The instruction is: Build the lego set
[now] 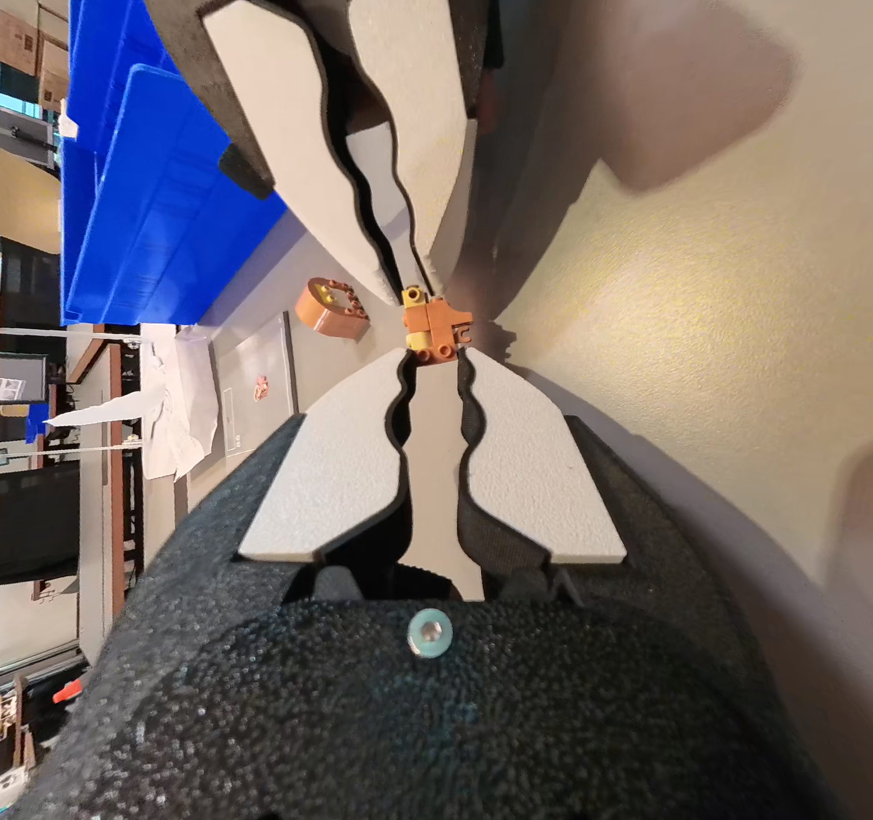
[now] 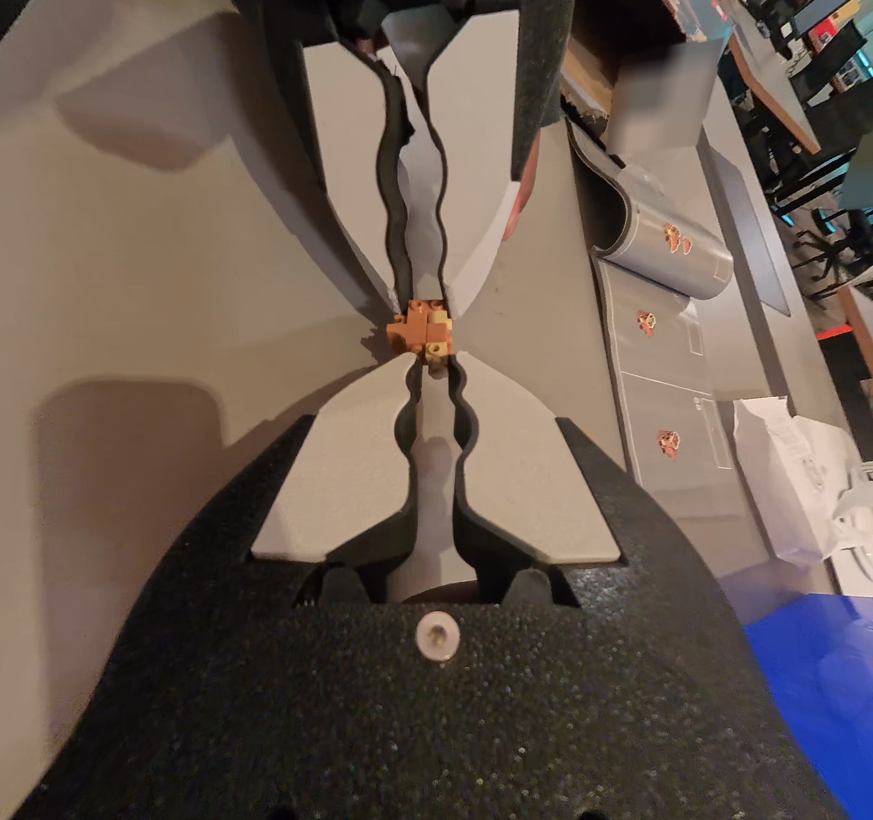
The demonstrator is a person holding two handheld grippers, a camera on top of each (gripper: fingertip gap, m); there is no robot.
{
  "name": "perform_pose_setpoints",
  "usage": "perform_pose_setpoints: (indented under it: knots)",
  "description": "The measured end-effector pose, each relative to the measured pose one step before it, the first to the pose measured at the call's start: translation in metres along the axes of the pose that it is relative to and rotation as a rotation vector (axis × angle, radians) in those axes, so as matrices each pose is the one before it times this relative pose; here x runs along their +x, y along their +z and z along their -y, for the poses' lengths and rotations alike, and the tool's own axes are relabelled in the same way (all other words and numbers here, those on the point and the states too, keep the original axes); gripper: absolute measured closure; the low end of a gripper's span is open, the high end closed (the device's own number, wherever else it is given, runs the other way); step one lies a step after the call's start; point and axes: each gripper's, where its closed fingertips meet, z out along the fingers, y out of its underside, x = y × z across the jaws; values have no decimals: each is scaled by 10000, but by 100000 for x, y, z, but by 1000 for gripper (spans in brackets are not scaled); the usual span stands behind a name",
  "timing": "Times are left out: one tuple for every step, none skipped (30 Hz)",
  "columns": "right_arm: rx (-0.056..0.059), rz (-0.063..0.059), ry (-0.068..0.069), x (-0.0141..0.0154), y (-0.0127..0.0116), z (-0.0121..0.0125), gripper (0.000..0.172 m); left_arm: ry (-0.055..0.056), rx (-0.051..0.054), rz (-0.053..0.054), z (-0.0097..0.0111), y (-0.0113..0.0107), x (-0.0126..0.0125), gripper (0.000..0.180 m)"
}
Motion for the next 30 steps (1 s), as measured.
perform_pose_setpoints:
  knots:
    - [-17, -34, -146, -38, -15, 4, 162, 32, 21, -3, 48, -24, 18, 163]
    - [-7, -33, -160, -50, -16, 15, 163, 25, 10, -37, 37, -11, 64, 163]
    - [10, -56, -164, -18, -34, 48, 164, 9, 31, -38, 61, -17, 80, 163]
    - [1, -28, -135, -56, -16, 44, 164, -12, 20, -33, 43, -13, 43, 163]
    - [-15, -39, -102, -11, -13, 25, 164, -2, 14, -26, 20, -18, 32, 163]
    - [-17, -38, -108, -6, -3, 17, 164, 10, -2, 1, -11, -3, 3, 163]
    - [-20, -24, -95, -16, -11, 11, 164, 10, -2, -2, 10, -10, 13, 163]
    - [-23, 12, -31, -31, -13, -10, 164, 31, -2, 4, 25, 2, 20, 163]
    - [-16, 44, 63, -2, -4, -8, 164, 67, -15, 24, 20, -5, 21, 163]
    - [-6, 65, 134, 7, 3, -19, 164, 86, -32, 52, 2, 2, -16, 163]
    - [6, 85, 185, -14, 6, -7, 164, 95, -41, 52, -5, 14, -9, 163]
    - [21, 104, 226, -25, 22, -8, 164, 97, -43, 36, -10, 5, 16, 163]
    - [45, 103, 249, -6, 8, 14, 164, 75, -44, 26, -19, 6, 21, 163]
    - [54, 108, 257, -23, 17, 27, 164, 52, -41, 16, -23, 13, 11, 163]
    - [47, 91, 251, 6, 9, 40, 164, 43, -29, 17, -20, 14, 16, 163]
    - [56, 67, 261, 43, 13, 51, 164, 35, -37, 37, -47, 11, -34, 163]
    - [57, 63, 285, 67, 11, 55, 164, 47, -39, 55, -48, -7, -51, 163]
    - [46, 69, 274, 60, 12, 36, 164, 43, -35, 54, -48, -7, -74, 163]
    - [30, 69, 248, 43, 15, 13, 164, 20, -25, 27, -16, -20, -39, 163]
    - [31, 61, 261, 58, 13, 16, 164, 24, -34, 41, -43, 1, -49, 163]
    - [11, 81, 250, 24, 20, -4, 164, 47, -36, 47, -44, 8, -37, 162]
    - [1, 83, 216, 0, 28, -33, 164, 39, -33, 10, -23, 25, 12, 162]
    - [3, 56, 203, 30, 34, -28, 164, 26, -36, 14, -23, 30, 12, 162]
    - [0, 50, 192, 22, 32, -32, 164, 42, -41, 32, -52, 38, -3, 162]
    - [-5, 56, 159, -5, 36, -29, 164, 37, -29, 7, -20, 34, 25, 162]
    - [0, 18, 116, 27, 24, -30, 164, 13, -29, 4, -41, 31, 24, 162]
    - [-1, 10, 97, 20, 32, -16, 164, 18, -35, 16, -42, 28, -8, 162]
    - [4, 20, 90, 18, 29, -14, 164, 20, -27, 9, -28, 24, 10, 162]
    - [13, 14, 91, 16, 7, 6, 164, 14, -22, 14, -17, 22, 1, 162]
    - [27, 11, 102, 39, -3, 18, 164, 8, -22, 31, -22, 17, -30, 162]
